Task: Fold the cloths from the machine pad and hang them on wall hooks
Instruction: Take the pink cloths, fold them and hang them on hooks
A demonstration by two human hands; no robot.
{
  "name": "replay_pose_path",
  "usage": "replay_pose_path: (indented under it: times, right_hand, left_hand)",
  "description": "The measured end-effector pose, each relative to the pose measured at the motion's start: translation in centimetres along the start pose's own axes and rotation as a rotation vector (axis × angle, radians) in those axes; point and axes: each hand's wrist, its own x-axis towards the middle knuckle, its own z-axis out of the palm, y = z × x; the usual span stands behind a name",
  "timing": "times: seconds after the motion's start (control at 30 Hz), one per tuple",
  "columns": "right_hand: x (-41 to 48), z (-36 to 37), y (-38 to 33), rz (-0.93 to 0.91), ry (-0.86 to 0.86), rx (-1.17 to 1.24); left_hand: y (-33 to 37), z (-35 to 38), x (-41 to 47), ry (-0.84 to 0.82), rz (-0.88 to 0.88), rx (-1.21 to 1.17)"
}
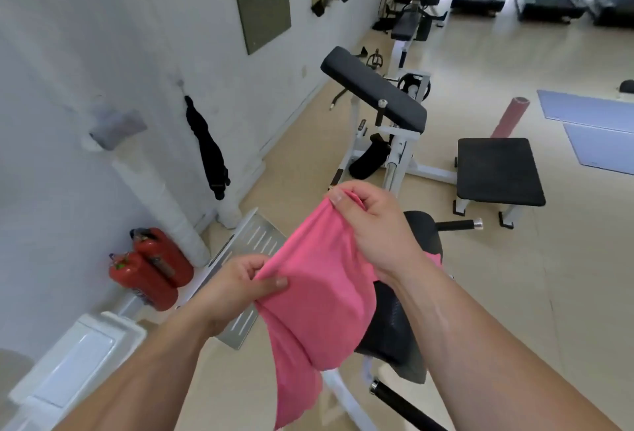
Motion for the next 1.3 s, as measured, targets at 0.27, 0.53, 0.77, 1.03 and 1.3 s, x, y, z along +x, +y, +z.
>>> replay_pose_path:
  times: [0.27, 0.53, 0.77, 1.03, 1.3]
  right_hand:
    - [0.6, 8.7, 0.9, 0.053, 0.258, -0.126]
    - [-1.9, 19.0, 3.9, 0.275, 0.402, -0.141]
    - [-1.3, 22.7, 2.9, 0.305, 0.598, -0.084]
    - [-1.5, 26.0, 1.4, 0.260, 0.155, -0.387]
    - [-3.0, 31.5, 1.9, 0.265, -0.470, -0.343]
  left_hand:
    - [-6.8, -12.4, -5.1, 0.049, -0.052, -0.346]
    - [-7.4, -23.3, -8.1, 0.111, 0.015, -0.310]
    - [-11.6, -28.4, -8.5, 0.234, -0.029, 0.258]
    - [-8.9, -28.9, -9.0, 0.135, 0.026, -0.080]
    - [-3.1, -24.6, -8.9, -0.160, 0.132, -0.108]
